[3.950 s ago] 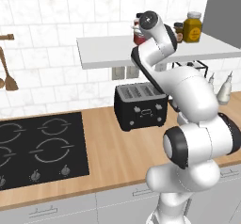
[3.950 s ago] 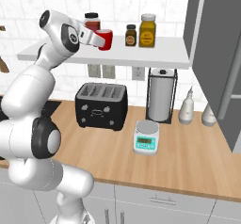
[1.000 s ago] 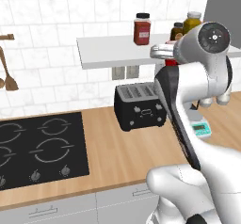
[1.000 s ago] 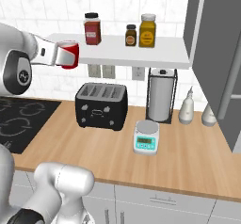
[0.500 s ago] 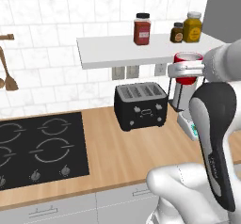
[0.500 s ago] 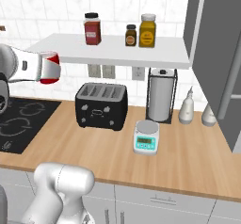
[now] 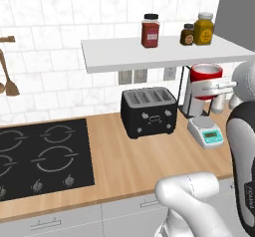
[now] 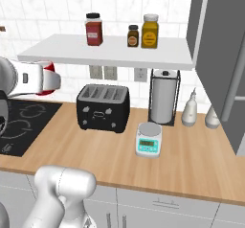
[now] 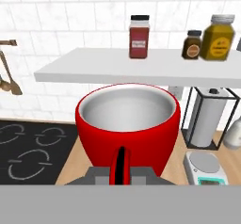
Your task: Gather all objects into one cabinet and sort the glasses and bowls to opposite sides.
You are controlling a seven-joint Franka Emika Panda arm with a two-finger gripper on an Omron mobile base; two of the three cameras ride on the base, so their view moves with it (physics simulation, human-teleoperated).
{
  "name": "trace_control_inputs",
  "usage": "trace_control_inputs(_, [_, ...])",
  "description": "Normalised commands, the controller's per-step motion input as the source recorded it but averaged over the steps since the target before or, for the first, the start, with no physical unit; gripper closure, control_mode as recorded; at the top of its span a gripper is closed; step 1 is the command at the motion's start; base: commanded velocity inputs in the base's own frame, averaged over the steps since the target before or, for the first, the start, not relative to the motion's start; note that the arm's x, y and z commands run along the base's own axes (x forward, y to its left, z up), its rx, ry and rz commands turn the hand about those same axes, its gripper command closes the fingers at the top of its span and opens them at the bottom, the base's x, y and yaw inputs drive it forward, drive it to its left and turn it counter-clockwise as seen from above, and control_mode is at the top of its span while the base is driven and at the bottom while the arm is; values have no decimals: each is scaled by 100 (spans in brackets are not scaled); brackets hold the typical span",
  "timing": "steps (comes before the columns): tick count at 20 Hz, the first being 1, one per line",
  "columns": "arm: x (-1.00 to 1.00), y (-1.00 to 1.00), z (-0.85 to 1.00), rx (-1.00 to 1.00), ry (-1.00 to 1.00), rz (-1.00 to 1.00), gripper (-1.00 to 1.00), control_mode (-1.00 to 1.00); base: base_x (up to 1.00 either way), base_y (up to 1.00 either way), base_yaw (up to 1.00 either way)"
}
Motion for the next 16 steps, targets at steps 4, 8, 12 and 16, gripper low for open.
trace_control_inputs(4, [-43, 0, -30, 0, 0, -4, 100, -100, 0, 0, 0])
trace_control_inputs(8, [-18, -1, -28, 0, -1, -13, 100, -100, 0, 0, 0])
trace_control_inputs(12, [-3, -1, -3, 0, 0, -12, 100, -100, 0, 0, 0])
trace_control_inputs(16, [-1, -15, 0, 0, 0, -3, 100, -100, 0, 0, 0])
